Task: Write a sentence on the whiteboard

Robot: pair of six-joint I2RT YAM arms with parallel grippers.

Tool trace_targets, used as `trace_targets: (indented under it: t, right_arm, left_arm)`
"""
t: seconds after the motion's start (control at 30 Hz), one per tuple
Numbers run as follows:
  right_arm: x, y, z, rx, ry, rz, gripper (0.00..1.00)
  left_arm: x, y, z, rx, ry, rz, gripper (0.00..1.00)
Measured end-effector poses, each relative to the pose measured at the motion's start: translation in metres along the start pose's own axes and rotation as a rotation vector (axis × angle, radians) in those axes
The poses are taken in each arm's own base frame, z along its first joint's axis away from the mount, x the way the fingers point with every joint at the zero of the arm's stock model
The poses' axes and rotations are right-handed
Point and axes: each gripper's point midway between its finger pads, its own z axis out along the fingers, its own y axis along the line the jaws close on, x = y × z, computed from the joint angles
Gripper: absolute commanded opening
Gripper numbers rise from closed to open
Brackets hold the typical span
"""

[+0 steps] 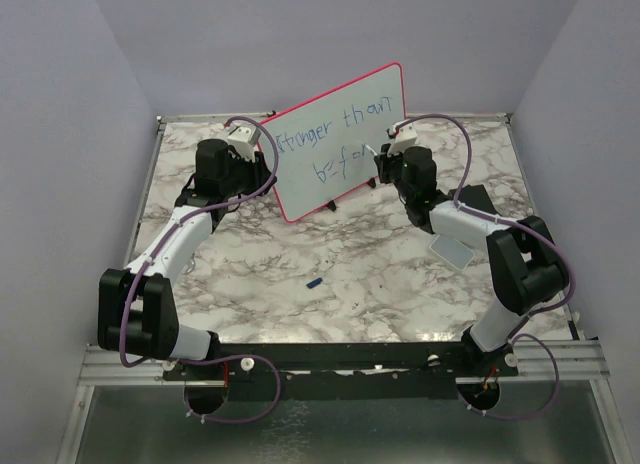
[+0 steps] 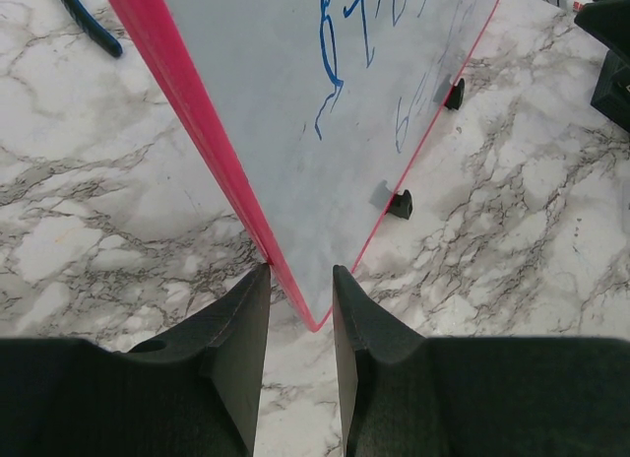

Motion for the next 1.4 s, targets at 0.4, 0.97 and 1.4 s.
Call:
trace_targets:
  t: [0.4,0.97,1.4]
  right_arm:
    - [-0.002,-0.005,0.001,0.014,-0.005,0.001,0.01]
    - [-0.01,-0.013,-0.013,0.04,-0.026,0.006,0.01]
    - [0.001,-0.019,-0.009,0.051,0.001,0.005,0.01]
  left_arm:
    - [-0.001,0.0,0.0,0.0,-0.002,0.001,0.33]
    - [-0.001,-0.001,-0.001,0.001,-0.003,0.001,0.33]
    - [-0.001,-0.001,-0.001,0.001,-0.002,0.001,0.33]
